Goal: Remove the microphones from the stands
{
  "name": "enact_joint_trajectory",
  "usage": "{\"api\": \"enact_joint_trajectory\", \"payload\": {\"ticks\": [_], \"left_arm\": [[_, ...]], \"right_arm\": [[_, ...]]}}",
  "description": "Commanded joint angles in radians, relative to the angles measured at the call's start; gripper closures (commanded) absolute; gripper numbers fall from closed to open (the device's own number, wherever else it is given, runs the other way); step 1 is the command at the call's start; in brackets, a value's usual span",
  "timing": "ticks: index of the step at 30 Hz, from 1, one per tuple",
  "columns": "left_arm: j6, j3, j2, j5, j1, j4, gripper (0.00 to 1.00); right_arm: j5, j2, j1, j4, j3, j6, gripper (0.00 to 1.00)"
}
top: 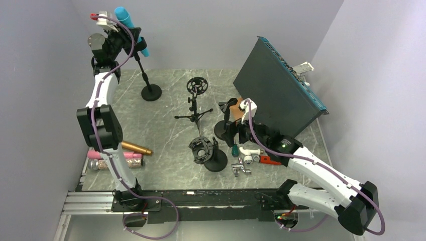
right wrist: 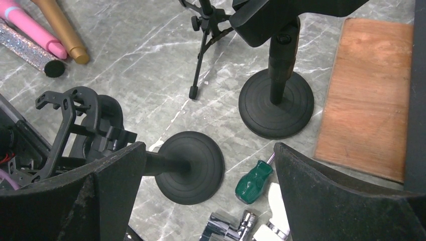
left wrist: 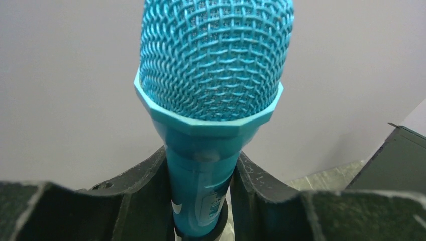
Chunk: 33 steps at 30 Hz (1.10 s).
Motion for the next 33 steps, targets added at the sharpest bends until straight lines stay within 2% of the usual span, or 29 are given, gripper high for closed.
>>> {"api": "enact_joint_trajectory", "payload": {"ticks": [1, 4, 9, 12, 17, 21, 24, 27, 33], "left_arm": [[0.016, -0.093, -0.209, 0.011, -0.012, 0.004, 0.74], [0.054, -0.198, -0.339, 0.001, -0.021, -0.054, 0.93], [0.093, -0.391, -0.572, 0.01, -0.046, -0.134, 0.99], [0.107, -0.531, -0.725, -0.007, -0.073, -0.188, 1.0], [0.222, -0.634, -0.959, -0.102, -0.204, -0.371, 1.0], [0.179, -0.729, -1.112, -0.159, -0.301, -0.421, 1.0], [0.15, -0.807, -1.189, -0.205, -0.395, -0.448, 1.0], [0.191, -0.879, -1.266, -0.337, -0.536, -0.474, 1.0], [0.15, -0.989, -1.361, -0.414, -0.651, -0.484, 1.0]], "right_arm": [[-0.023, -0.001, 0.001, 0.033, 0.059, 0.013, 0.0], [-0.05, -0.012, 0.001, 0.03, 0.068, 0.036, 0.0], [-0.088, -0.038, 0.001, 0.0, 0.078, 0.069, 0.0], [-0.103, -0.072, 0.001, -0.025, 0.075, 0.08, 0.0], [-0.116, -0.103, 0.003, -0.086, 0.107, 0.076, 0.0], [-0.113, -0.126, 0.003, -0.118, 0.136, 0.073, 0.0], [-0.122, -0.125, 0.002, -0.135, 0.159, 0.071, 0.0], [-0.131, -0.112, 0.003, -0.165, 0.199, 0.07, 0.0], [-0.137, -0.127, 0.003, -0.203, 0.23, 0.087, 0.0]]}}
